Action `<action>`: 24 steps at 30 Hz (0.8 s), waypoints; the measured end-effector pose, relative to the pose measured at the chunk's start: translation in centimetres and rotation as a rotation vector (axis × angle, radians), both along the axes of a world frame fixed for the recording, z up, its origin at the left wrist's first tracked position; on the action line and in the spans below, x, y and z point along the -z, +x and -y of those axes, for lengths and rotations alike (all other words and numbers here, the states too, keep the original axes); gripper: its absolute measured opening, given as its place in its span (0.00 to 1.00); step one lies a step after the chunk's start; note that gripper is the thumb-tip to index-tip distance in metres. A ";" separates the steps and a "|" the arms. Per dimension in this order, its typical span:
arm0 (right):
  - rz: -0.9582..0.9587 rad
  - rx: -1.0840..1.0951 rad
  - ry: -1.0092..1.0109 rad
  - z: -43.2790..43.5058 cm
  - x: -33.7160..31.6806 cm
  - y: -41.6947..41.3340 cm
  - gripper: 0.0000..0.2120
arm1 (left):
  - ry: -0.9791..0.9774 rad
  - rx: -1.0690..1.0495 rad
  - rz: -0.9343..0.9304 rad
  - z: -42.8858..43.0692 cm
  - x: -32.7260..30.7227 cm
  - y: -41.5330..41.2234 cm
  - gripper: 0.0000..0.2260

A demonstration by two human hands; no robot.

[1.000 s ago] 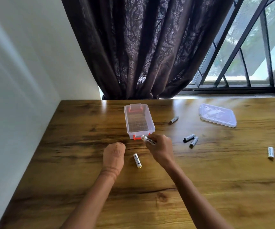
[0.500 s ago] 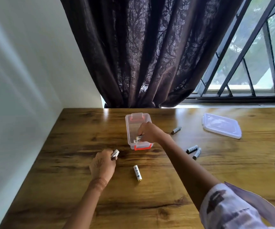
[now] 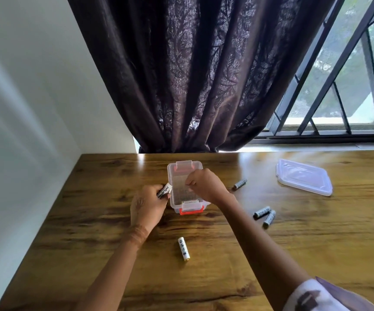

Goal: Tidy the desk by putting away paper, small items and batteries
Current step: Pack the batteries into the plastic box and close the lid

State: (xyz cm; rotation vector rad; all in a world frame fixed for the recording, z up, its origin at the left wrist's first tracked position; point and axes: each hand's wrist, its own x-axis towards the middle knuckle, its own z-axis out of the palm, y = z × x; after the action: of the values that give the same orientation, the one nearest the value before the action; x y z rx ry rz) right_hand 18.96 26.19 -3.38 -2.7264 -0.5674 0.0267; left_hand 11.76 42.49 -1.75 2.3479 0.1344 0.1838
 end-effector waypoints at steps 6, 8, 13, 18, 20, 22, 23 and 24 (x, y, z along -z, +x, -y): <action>0.118 0.155 0.221 1.9 0.3 -2.0 0.09 | 0.124 0.191 -0.028 2.4 0.7 4.6 0.09; 0.136 0.167 0.264 2.3 0.4 -2.7 0.09 | 0.230 0.251 -0.011 3.2 1.1 5.8 0.10; 0.135 0.225 0.365 3.4 0.5 -4.1 0.09 | 0.439 0.388 -0.092 4.1 2.1 7.4 0.11; 0.098 0.287 0.424 4.1 1.0 -5.5 0.08 | 0.505 0.461 -0.115 4.3 3.2 7.7 0.09; 0.096 0.289 0.431 4.2 1.3 -5.9 0.08 | 0.491 0.461 -0.095 4.4 3.5 7.7 0.09; 0.085 0.295 0.434 4.1 1.6 -6.2 0.08 | 0.463 0.445 -0.085 4.4 3.6 7.7 0.10; 0.077 0.302 0.437 4.1 1.8 -6.4 0.08 | 0.444 0.432 -0.074 4.3 3.4 7.8 0.11; 0.067 0.305 0.443 4.0 2.0 -6.5 0.08 | 0.424 0.413 -0.057 4.2 3.2 7.8 0.11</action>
State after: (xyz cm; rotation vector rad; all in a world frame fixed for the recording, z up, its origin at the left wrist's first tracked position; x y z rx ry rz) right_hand 12.43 22.19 -5.35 -2.3532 -0.1432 -0.2394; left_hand 19.55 38.29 -4.93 2.7383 -0.3981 -0.0668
